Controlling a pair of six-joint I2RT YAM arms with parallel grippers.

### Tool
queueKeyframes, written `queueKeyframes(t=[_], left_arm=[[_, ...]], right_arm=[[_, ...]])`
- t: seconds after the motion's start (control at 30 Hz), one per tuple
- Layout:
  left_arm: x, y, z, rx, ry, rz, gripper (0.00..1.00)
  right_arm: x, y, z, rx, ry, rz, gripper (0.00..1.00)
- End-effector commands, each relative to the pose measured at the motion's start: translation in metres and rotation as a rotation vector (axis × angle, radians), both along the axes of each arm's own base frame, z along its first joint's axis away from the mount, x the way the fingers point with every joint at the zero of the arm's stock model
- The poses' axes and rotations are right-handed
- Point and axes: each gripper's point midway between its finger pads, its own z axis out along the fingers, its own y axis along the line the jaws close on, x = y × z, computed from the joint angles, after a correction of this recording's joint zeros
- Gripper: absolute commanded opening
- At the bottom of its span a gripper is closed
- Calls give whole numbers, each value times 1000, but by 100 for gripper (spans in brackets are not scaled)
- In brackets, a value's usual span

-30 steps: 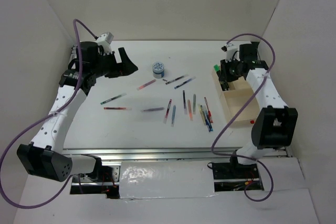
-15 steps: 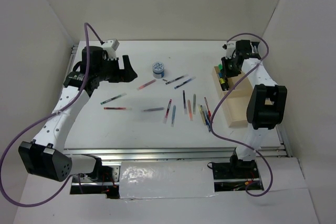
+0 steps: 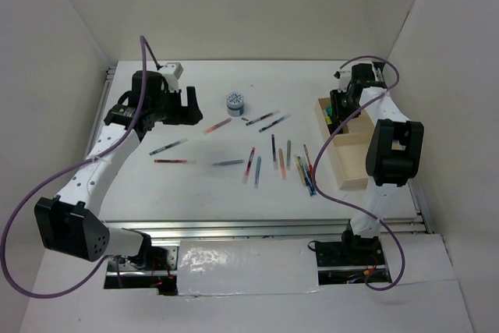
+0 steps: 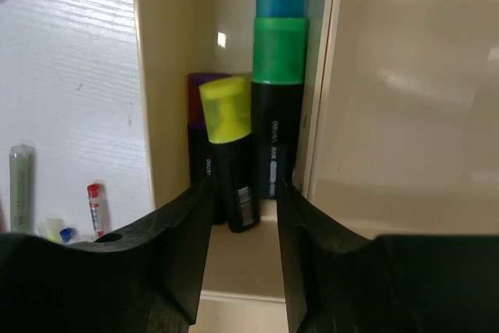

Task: Sort the stationery into containers
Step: Place the pen in the storage box, then pick up the pen from the center of the board.

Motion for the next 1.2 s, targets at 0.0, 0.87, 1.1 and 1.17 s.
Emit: queueKeyframes(t=[0.0, 0.87, 1.1, 1.17], left_arm=[[14, 3, 5, 60, -53, -18, 97], [99, -44, -141, 293, -56, -510, 65], [121, -60, -176, 313, 6, -534, 55], [122, -63, -186, 319, 34, -540, 53]], right_arm=[[19, 2, 25, -10, -75, -1, 46], [-80, 120, 206, 145, -447, 415, 73], [-102, 122, 220, 115, -499, 439, 86], [-107, 123, 223, 107, -508, 453, 86]])
